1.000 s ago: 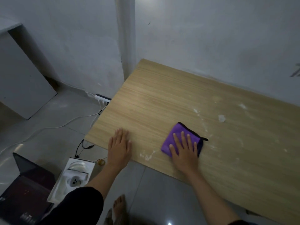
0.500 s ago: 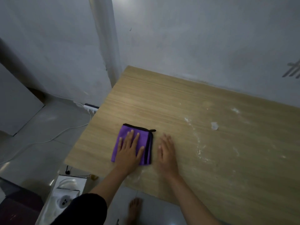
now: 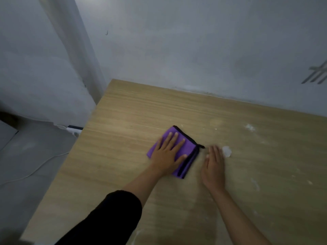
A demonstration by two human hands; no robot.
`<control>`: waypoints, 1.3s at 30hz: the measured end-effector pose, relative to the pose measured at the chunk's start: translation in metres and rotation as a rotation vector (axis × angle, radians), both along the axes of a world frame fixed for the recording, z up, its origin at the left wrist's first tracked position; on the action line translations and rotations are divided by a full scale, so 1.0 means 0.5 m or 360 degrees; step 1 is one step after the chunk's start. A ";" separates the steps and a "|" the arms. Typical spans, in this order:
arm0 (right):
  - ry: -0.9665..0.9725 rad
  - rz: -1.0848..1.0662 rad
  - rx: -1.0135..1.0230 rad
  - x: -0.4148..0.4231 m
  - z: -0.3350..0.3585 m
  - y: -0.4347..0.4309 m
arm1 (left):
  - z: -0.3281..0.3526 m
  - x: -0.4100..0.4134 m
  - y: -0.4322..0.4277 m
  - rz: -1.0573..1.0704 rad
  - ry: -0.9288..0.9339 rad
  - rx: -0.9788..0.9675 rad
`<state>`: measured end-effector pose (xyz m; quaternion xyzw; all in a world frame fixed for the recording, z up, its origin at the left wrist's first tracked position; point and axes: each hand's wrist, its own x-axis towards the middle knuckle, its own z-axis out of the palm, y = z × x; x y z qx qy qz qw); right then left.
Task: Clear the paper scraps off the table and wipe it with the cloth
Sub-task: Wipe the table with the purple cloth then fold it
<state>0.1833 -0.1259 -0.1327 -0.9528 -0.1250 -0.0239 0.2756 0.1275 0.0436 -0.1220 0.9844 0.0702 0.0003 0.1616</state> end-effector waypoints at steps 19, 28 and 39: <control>-0.0211 -0.0279 -0.0222 0.118 0.068 0.001 | 0.002 0.218 -0.046 0.0284 0.0012 -0.0067; 0.0109 0.0116 -0.0463 0.320 0.056 -0.045 | 0.005 0.307 0.160 0.1276 -0.0004 -0.0141; -0.0112 0.0192 -0.0362 0.363 0.030 -0.068 | 0.009 0.461 -0.014 0.0290 -0.0027 -0.0156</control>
